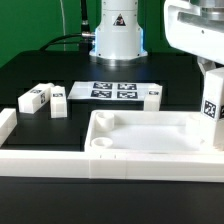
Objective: Assemble desk
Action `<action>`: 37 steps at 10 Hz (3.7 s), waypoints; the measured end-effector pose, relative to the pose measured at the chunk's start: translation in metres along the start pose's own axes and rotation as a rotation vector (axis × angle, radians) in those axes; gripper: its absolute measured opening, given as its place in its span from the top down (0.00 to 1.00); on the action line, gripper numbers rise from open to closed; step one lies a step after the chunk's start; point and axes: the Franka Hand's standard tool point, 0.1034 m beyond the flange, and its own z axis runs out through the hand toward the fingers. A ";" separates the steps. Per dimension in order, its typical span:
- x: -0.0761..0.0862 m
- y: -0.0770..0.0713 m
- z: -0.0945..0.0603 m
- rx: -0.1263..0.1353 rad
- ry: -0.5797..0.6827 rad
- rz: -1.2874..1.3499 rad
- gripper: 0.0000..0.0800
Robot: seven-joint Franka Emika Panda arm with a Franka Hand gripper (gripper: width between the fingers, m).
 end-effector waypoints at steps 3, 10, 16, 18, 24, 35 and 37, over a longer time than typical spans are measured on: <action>-0.002 -0.001 -0.003 -0.020 -0.005 -0.211 0.24; 0.000 -0.001 -0.004 -0.027 -0.001 -0.844 0.19; 0.008 0.003 -0.004 -0.054 0.004 -1.430 0.19; 0.010 0.005 -0.004 -0.054 0.000 -1.461 0.21; 0.010 0.005 -0.004 -0.055 0.001 -1.443 0.64; 0.004 0.003 -0.003 -0.022 0.003 -0.392 0.64; 0.003 0.002 -0.003 -0.019 0.001 -0.293 0.64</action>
Offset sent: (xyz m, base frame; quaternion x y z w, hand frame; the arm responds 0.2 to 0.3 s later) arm 0.0000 0.0000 0.0000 0.0000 0.0000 -0.1938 0.9810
